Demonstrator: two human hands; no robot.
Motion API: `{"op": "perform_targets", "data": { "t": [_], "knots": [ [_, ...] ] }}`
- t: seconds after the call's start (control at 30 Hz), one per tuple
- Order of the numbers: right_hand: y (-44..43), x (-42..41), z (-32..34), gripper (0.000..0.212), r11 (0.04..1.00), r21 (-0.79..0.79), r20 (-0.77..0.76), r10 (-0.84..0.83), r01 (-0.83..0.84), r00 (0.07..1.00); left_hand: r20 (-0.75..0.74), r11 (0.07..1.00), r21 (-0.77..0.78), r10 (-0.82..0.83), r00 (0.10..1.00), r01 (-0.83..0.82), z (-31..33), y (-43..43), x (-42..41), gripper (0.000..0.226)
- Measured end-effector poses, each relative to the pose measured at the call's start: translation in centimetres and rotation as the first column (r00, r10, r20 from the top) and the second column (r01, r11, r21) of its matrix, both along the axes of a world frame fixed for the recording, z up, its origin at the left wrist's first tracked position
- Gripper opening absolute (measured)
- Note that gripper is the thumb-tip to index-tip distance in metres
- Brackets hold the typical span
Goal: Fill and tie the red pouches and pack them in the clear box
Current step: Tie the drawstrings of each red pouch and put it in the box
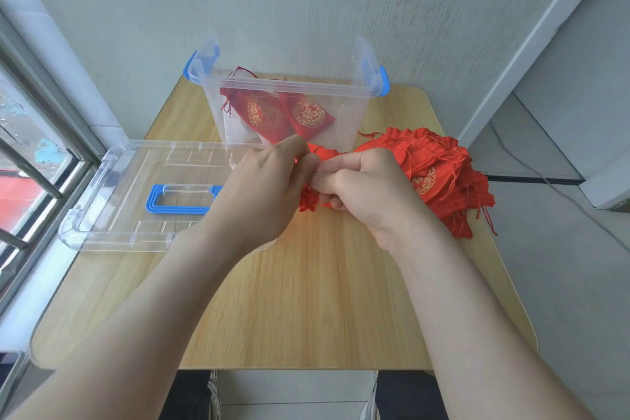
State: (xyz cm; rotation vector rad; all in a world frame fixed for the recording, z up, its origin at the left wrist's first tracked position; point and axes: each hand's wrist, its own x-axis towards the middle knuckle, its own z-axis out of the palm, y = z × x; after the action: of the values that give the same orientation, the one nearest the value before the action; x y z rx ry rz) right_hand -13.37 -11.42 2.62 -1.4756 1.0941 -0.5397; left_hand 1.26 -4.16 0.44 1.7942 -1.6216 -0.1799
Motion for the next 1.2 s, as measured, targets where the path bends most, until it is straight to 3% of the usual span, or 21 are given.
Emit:
{"op": "perform_targets", "data": {
  "t": [0.17, 0.33, 0.47, 0.57, 0.73, 0.87, 1.2],
  "knots": [
    [0.0, -0.2, 0.0, 0.009, 1.000, 0.022, 0.036, 0.003, -0.003, 0.999, 0.012, 0.999, -0.047, -0.009, 1.000, 0.010, -0.3, -0.1, 0.2, 0.026],
    [-0.4, -0.8, 0.1, 0.025, 0.997, 0.075, 0.121, -0.017, 0.008, 0.993, -0.107, 0.999, 0.041, -0.032, 0.994, 0.036, 0.3, 0.0, 0.9, 0.021],
    [-0.9, -1.4, 0.1, 0.026, 0.998, 0.042, 0.149, 0.034, -0.041, 0.988, -0.232, 0.989, 0.106, -0.072, 0.970, 0.099, 1.0, 0.3, 1.5, 0.024],
    [-1.1, -1.7, 0.1, 0.023, 0.990, -0.089, 0.050, 0.116, -0.111, 0.992, -0.258, 0.979, 0.150, -0.093, 0.962, 0.135, 1.3, 0.4, 1.7, 0.026],
    [-0.9, -1.5, -0.4, 0.016, 0.876, -0.408, -0.302, 0.136, -0.257, 0.944, -0.125, 0.979, 0.181, -0.069, 0.990, 0.091, 1.1, 0.6, 1.6, 0.026],
    [-0.6, -1.1, -0.7, 0.003, 0.828, -0.498, -0.343, 0.085, -0.258, 0.936, -0.081, 0.982, 0.173, -0.063, 0.995, 0.077, 0.8, 0.5, 1.6, 0.024],
    [-0.8, -1.3, -1.1, 0.007, 0.712, -0.597, -0.431, 0.103, -0.369, 0.896, -0.072, 0.979, 0.190, -0.057, 0.996, 0.070, 1.4, 0.7, 1.6, 0.026]
  ]
}}
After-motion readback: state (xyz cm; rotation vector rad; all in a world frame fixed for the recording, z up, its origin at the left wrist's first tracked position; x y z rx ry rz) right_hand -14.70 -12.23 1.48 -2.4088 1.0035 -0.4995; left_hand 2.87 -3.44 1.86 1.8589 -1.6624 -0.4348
